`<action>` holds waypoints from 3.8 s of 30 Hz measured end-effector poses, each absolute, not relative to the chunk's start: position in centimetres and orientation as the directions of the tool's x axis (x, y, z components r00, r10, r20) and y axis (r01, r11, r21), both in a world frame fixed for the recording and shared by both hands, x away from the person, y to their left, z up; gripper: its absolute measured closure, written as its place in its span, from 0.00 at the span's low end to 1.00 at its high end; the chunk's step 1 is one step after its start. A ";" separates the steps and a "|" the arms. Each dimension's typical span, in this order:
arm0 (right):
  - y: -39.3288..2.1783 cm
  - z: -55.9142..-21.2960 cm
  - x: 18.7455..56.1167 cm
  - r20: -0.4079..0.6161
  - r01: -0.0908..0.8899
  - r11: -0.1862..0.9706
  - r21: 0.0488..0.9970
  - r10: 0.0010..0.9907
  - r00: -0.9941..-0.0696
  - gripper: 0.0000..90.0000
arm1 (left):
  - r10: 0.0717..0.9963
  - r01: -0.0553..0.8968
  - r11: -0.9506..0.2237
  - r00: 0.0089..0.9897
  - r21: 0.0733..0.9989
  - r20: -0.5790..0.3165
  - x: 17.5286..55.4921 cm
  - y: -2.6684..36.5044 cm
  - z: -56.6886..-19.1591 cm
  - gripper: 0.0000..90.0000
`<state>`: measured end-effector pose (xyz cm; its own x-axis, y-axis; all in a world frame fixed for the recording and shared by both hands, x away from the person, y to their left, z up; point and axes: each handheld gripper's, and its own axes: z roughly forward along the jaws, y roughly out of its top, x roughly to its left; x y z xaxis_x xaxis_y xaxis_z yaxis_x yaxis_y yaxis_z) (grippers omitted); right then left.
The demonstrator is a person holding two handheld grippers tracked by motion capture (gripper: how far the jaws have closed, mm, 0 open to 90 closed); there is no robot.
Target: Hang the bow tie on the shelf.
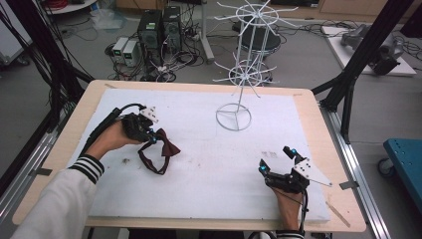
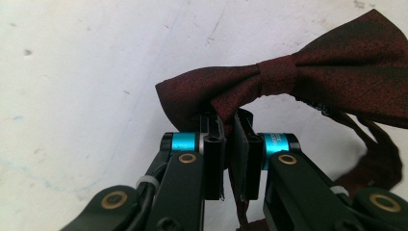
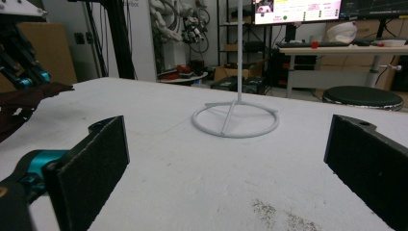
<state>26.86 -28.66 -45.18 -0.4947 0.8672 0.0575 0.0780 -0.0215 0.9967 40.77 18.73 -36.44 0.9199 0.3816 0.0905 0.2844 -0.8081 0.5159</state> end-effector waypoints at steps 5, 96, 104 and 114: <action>-28.6 -45.2 27.0 0.050 0.079 -0.012 0.997 0.869 -0.493 0.01 | 0.402 0.299 -0.776 0.913 0.555 0.071 39.8 19.2 -35.0 0.93; -14.0 -34.4 30.4 0.069 0.184 0.239 0.953 0.419 -0.905 0.63 | 0.492 0.225 -0.401 0.871 0.888 0.002 34.3 13.4 -33.8 0.92; -14.1 -34.4 30.3 0.048 0.182 0.271 0.945 0.438 -0.898 0.91 | 0.487 0.232 -0.396 0.873 0.888 -0.011 34.3 13.5 -33.8 0.91; -14.7 -34.2 30.4 0.041 0.183 0.265 0.947 0.465 -0.884 0.92 | 0.533 0.212 -0.369 0.846 0.905 0.019 34.3 13.5 -33.9 0.43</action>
